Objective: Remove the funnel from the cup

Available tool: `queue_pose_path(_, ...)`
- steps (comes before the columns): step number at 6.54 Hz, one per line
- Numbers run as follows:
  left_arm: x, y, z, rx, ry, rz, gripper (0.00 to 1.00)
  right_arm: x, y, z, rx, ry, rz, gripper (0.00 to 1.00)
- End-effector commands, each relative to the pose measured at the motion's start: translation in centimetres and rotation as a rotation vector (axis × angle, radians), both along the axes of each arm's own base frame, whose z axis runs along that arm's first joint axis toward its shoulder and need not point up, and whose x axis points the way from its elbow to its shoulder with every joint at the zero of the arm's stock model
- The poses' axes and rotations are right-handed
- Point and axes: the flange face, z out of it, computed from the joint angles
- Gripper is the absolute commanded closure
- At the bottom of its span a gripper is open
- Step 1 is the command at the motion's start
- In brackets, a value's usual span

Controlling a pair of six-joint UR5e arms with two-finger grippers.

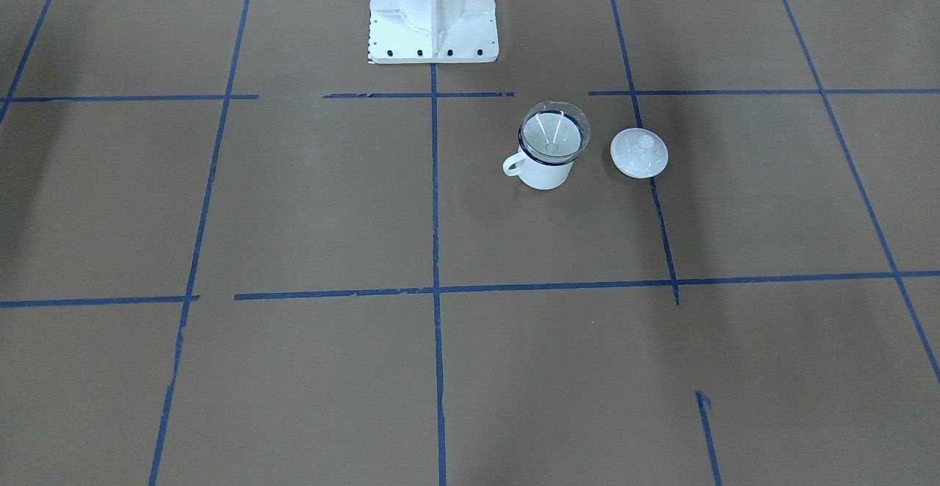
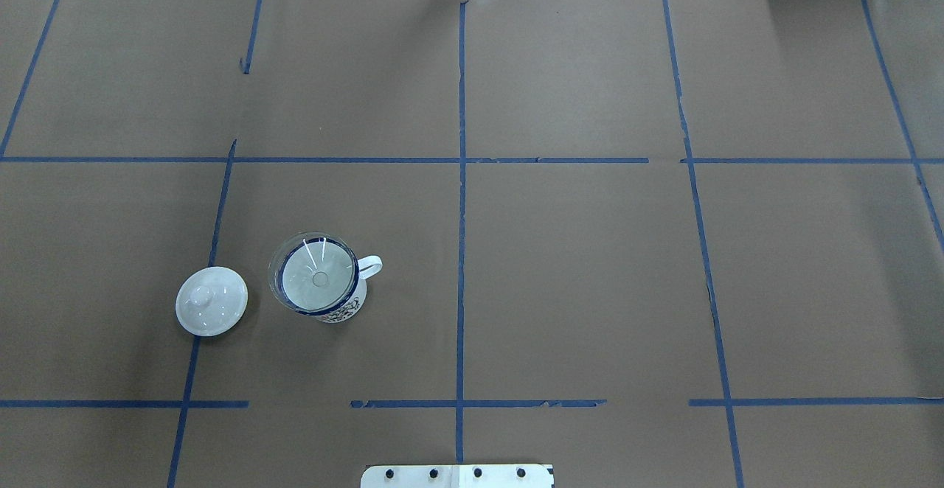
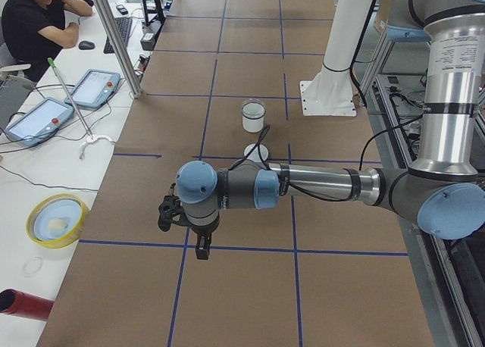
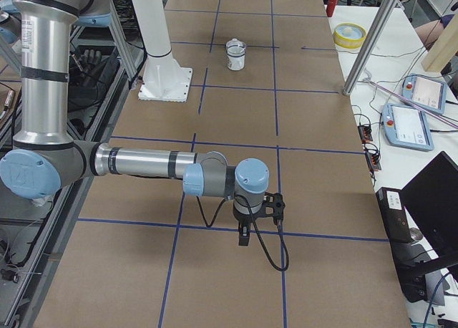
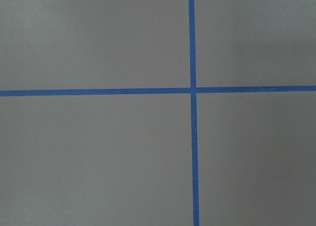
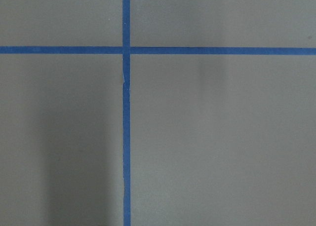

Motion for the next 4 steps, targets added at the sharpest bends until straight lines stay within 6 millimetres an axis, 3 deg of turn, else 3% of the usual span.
queue_pose_path(1,-0.02,-0.19,0.23,-0.009,-0.002,-0.004,0.00,0.00,0.00,-0.03,0.001,0.000,0.000,0.00)
queue_pose_path(4,0.02,-0.18,-0.16,0.001,0.003,-0.005,0.00,0.00,0.01,0.04,-0.001,0.000,0.000,0.00)
